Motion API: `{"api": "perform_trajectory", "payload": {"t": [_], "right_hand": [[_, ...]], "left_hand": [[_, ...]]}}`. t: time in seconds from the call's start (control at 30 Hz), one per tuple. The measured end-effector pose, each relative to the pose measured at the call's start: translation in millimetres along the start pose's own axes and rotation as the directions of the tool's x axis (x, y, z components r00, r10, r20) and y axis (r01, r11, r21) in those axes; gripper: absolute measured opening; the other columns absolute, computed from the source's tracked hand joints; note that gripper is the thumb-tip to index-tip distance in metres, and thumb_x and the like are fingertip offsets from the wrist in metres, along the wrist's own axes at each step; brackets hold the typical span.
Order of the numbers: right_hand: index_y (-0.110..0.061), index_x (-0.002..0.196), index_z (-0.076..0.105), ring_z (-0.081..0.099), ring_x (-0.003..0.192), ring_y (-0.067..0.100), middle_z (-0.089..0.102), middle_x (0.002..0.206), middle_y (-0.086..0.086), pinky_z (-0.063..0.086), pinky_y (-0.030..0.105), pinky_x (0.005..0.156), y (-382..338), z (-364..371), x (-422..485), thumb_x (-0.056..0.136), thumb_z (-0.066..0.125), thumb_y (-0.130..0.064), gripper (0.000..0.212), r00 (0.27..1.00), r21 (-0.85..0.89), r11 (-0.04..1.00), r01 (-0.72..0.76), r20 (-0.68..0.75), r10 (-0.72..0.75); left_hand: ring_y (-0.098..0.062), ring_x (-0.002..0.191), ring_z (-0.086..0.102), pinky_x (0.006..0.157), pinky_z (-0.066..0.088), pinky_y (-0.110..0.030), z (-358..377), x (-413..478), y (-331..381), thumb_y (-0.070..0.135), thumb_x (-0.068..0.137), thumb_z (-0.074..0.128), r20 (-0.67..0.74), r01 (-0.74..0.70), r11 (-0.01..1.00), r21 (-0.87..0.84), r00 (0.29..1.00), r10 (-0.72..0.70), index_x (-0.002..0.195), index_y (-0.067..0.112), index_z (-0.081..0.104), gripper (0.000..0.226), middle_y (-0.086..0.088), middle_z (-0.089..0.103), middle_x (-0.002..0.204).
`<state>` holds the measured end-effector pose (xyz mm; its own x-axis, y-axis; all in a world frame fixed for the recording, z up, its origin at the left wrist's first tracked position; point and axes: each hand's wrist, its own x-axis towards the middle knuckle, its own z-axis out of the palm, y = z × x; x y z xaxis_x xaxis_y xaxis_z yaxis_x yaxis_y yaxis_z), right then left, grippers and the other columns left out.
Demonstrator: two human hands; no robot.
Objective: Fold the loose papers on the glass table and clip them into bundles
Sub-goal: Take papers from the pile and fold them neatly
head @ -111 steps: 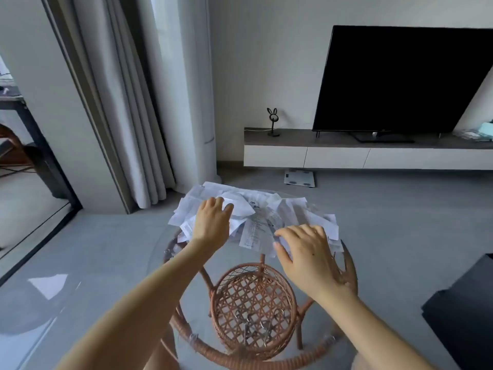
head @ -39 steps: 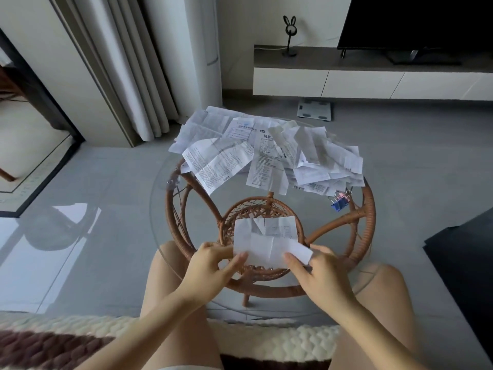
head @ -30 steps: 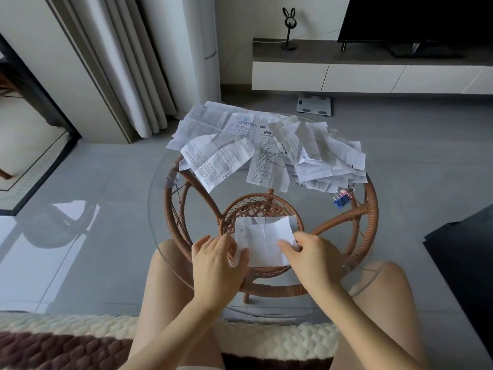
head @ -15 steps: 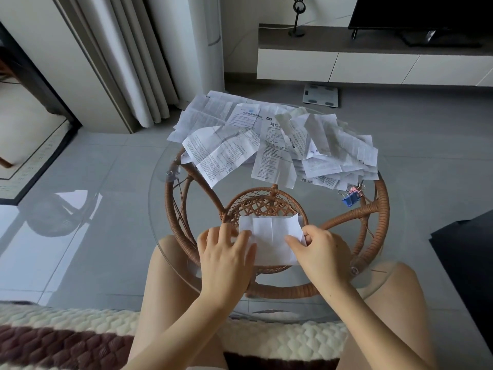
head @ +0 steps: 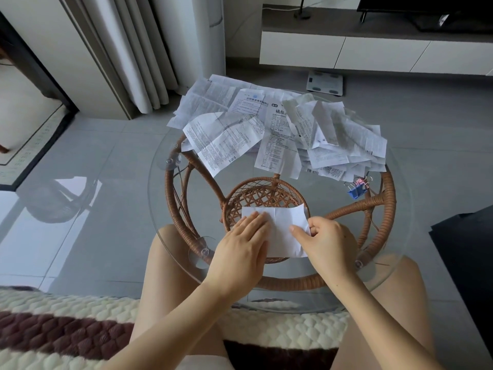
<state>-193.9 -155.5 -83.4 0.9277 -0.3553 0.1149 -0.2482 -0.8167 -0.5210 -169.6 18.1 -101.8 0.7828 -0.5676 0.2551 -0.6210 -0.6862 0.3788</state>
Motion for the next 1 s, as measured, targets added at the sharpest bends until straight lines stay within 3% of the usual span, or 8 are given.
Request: {"api": "perform_trajectory", "payload": {"t": [0.37, 0.43, 0.5, 0.57, 0.63, 0.73, 1.0], "right_hand": [[-0.019, 0.047, 0.025, 0.021, 0.04, 0.012, 0.025, 0.039, -0.008, 0.014, 0.02, 0.045, 5, 4, 2, 0.074, 0.076, -0.034, 0.06, 0.999, -0.037, 0.999, -0.038, -0.04, 0.036], [-0.019, 0.05, 0.034, 0.033, 0.042, 0.016, 0.035, 0.043, -0.007, 0.016, 0.022, 0.046, 2, 2, 0, 0.075, 0.076, -0.036, 0.052, 0.998, -0.048, 0.998, -0.05, -0.046, 0.048], [-0.019, 0.072, 0.058, 0.057, 0.059, 0.025, 0.059, 0.064, -0.002, 0.027, 0.024, 0.051, -7, -1, -6, 0.073, 0.076, -0.04, 0.028, 0.996, -0.097, 0.993, -0.063, -0.07, 0.056], [-0.013, 0.109, 0.063, 0.062, 0.083, 0.031, 0.066, 0.095, 0.007, 0.039, 0.032, 0.063, -16, 3, -16, 0.069, 0.075, -0.048, 0.055, 0.988, -0.215, 0.976, -0.047, -0.153, 0.014], [-0.011, 0.126, 0.056, 0.058, 0.095, 0.033, 0.061, 0.112, 0.011, 0.042, 0.039, 0.073, -25, 11, -28, 0.071, 0.061, -0.057, 0.072, 0.98, -0.279, 0.96, -0.017, -0.196, -0.039], [-0.014, 0.133, 0.051, 0.056, 0.104, 0.036, 0.057, 0.123, 0.016, 0.043, 0.045, 0.08, -25, 19, -39, 0.075, 0.046, -0.053, 0.071, 0.984, -0.244, 0.97, -0.019, -0.175, -0.025], [-0.029, 0.129, 0.053, 0.057, 0.099, 0.036, 0.06, 0.112, 0.011, 0.045, 0.049, 0.077, 21, 1, -40, 0.072, 0.056, -0.045, 0.059, 0.972, -0.174, 0.985, 0.013, -0.229, -0.053]], "left_hand": [[-0.022, 0.131, 0.046, 0.109, 0.036, -0.039, 6, 1, -3, 0.028, 0.095, 0.037, 0.029, 0.013, 1.0, 0.017, 0.999, -0.013, 0.13, 0.009, 0.058, 0.045, -0.005, 0.052, 0.138], [-0.023, 0.13, 0.046, 0.108, 0.037, -0.041, 8, 0, -3, 0.029, 0.095, 0.036, 0.022, 0.006, 0.999, 0.035, 1.0, -0.006, 0.13, 0.008, 0.057, 0.046, -0.006, 0.052, 0.138], [-0.023, 0.13, 0.047, 0.107, 0.038, -0.042, 8, -1, -3, 0.03, 0.095, 0.036, 0.017, -0.002, 0.998, 0.057, 1.0, 0.001, 0.13, 0.007, 0.057, 0.046, -0.007, 0.053, 0.137], [-0.023, 0.129, 0.047, 0.107, 0.038, -0.043, 7, 0, -3, 0.03, 0.095, 0.036, 0.013, -0.006, 0.998, 0.069, 1.0, 0.005, 0.129, 0.006, 0.057, 0.047, -0.008, 0.053, 0.136], [-0.024, 0.129, 0.047, 0.108, 0.036, -0.043, 8, 0, -3, 0.03, 0.094, 0.036, 0.014, -0.008, 0.998, 0.069, 1.0, 0.007, 0.129, 0.006, 0.057, 0.047, -0.009, 0.054, 0.136], [-0.024, 0.13, 0.047, 0.109, 0.033, -0.042, 7, -1, -3, 0.03, 0.094, 0.036, 0.019, -0.01, 0.997, 0.072, 1.0, 0.008, 0.129, 0.007, 0.057, 0.047, -0.009, 0.054, 0.136], [-0.019, 0.136, 0.037, 0.115, 0.015, -0.049, 0, -2, -11, 0.033, 0.096, 0.03, 0.093, -0.043, 0.989, 0.144, 0.995, 0.03, 0.136, 0.017, 0.052, 0.048, -0.001, 0.045, 0.143]]}}
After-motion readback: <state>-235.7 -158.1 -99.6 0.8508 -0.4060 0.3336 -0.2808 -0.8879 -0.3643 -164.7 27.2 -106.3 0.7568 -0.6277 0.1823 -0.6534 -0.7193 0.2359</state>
